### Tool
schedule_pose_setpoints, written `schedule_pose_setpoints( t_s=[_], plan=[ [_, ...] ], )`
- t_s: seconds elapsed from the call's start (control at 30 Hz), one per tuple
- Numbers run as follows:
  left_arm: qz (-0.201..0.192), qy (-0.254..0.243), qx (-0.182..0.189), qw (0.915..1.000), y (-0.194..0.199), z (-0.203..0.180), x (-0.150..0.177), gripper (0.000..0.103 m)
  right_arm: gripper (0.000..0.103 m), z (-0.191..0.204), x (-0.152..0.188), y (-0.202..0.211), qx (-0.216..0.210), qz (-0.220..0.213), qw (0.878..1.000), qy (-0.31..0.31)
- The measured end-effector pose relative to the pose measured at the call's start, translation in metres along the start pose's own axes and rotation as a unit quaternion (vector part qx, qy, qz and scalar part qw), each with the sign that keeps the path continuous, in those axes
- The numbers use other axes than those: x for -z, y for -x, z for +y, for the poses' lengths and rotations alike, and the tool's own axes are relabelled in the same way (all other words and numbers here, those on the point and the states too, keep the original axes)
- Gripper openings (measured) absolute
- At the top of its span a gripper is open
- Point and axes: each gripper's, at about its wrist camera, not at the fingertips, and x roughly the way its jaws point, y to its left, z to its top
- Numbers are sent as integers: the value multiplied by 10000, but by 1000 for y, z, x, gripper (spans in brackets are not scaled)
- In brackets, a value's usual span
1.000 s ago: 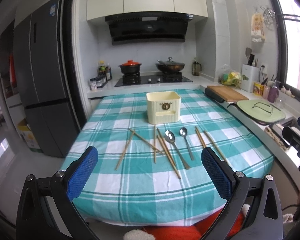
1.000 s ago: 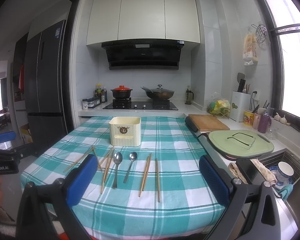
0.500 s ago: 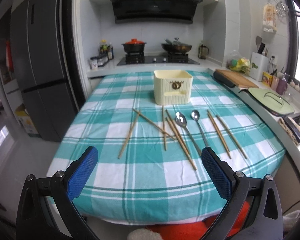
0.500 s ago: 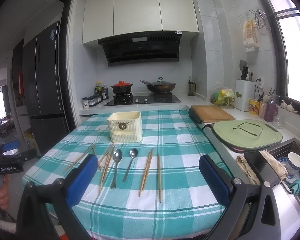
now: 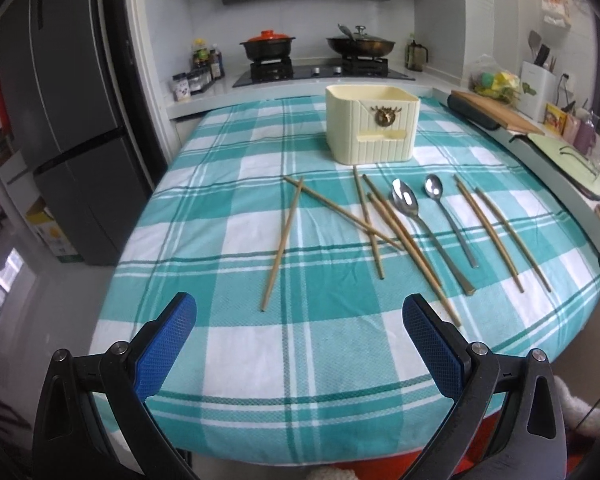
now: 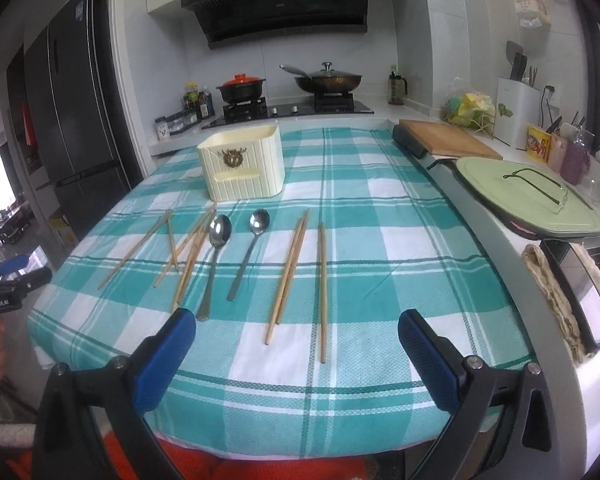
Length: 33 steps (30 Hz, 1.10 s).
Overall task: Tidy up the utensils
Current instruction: 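Lower the left tool and close it on a wooden chopstick while the right tool grasps another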
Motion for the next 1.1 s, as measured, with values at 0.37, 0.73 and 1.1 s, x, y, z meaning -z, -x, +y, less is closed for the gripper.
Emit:
schedule_pose_setpoints(
  t_s=[0.37, 0.73, 1.1],
  plan=[
    [527, -434, 88, 9976, -106, 21, -57, 102, 90, -18, -17, -102, 106, 1057, 9938, 315],
    [1300, -899, 125, 9874, -210, 26, -75, 90, 68, -18, -23, -164, -21, 1765, 9814, 757],
    [1773, -768, 493, 9799, -255, 27, -102, 63, 30, -27, -69, -235, -240, 2147, 9726, 861]
  ],
)
